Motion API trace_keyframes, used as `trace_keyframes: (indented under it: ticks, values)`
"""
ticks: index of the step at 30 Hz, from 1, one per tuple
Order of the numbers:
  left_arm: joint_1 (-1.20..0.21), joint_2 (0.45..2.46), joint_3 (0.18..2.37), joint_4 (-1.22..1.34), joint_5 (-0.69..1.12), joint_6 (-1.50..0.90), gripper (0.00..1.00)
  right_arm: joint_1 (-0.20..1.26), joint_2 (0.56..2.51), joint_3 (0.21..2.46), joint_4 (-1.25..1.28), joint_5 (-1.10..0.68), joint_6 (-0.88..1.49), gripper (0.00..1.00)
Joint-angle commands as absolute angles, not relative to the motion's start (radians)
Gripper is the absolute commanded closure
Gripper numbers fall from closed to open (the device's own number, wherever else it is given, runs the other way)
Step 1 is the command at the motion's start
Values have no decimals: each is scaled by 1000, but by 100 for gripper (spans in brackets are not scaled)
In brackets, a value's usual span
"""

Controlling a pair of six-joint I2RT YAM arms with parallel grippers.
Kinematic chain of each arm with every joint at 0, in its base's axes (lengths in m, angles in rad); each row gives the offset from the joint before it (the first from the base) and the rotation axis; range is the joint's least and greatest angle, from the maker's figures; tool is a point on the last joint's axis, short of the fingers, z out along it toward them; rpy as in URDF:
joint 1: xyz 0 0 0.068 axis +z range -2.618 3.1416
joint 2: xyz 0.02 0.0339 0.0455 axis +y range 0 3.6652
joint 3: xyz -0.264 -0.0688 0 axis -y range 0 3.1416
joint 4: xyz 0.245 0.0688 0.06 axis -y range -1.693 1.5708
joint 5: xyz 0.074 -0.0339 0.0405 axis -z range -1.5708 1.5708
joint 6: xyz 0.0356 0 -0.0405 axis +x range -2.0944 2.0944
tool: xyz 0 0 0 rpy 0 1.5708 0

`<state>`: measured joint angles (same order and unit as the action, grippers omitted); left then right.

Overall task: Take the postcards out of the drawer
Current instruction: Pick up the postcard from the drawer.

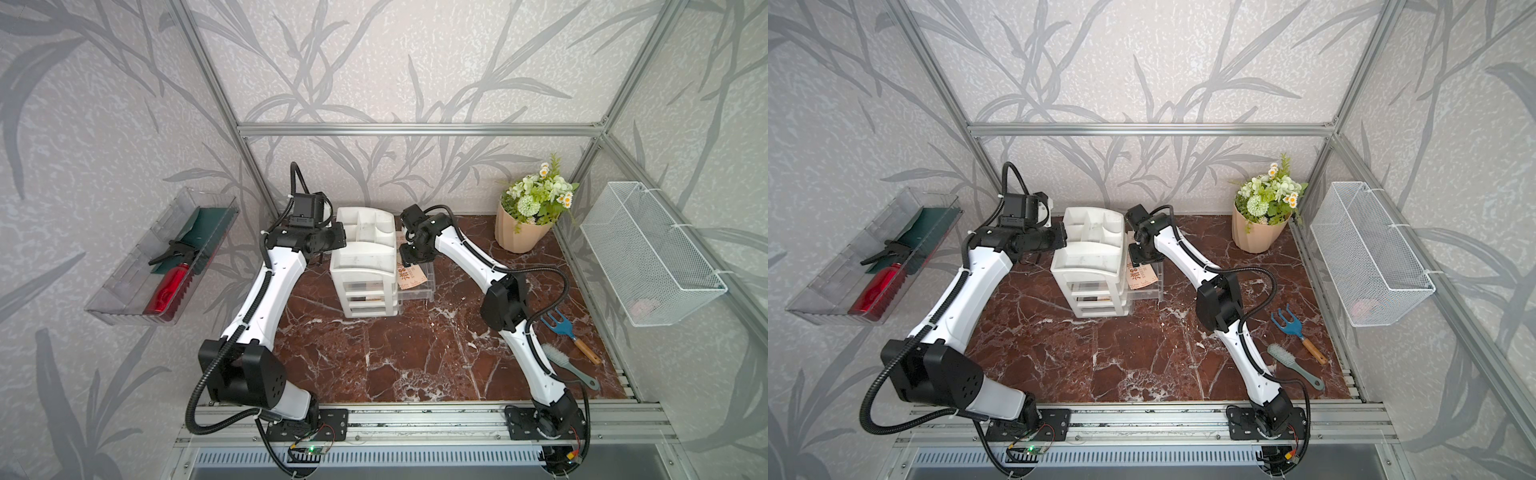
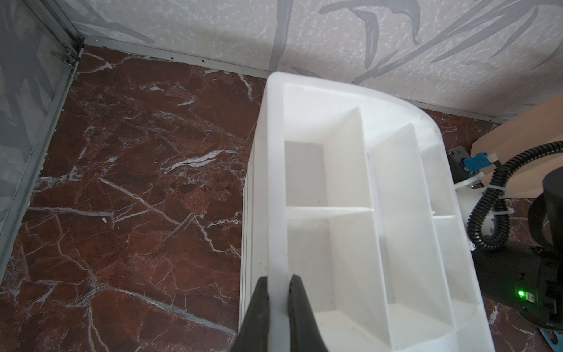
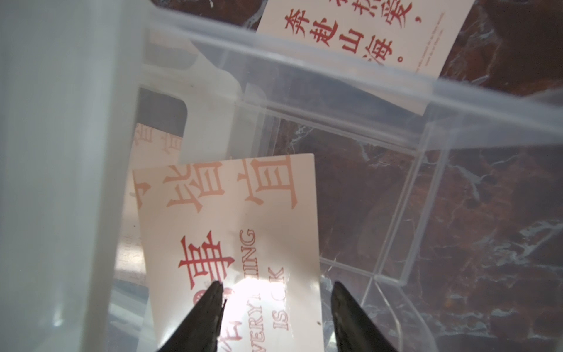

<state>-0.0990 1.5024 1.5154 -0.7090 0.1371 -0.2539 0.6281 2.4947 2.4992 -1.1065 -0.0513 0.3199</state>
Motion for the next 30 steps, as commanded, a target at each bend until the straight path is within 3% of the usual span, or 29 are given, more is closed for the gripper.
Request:
trace_keyframes:
  ticks: [1,12,30]
  values:
    - [-98,1518,1504,-736,133,-235,95,615,2537,2552,-1167,-79,304,43]
    - [-97,1516,1502,-736,135,-236,95,606,2546,2562,-1174,-159,296,45]
    - [-97,1511,1498,-734,141,-238,95,588,2406,2374,-995,-375,318,61]
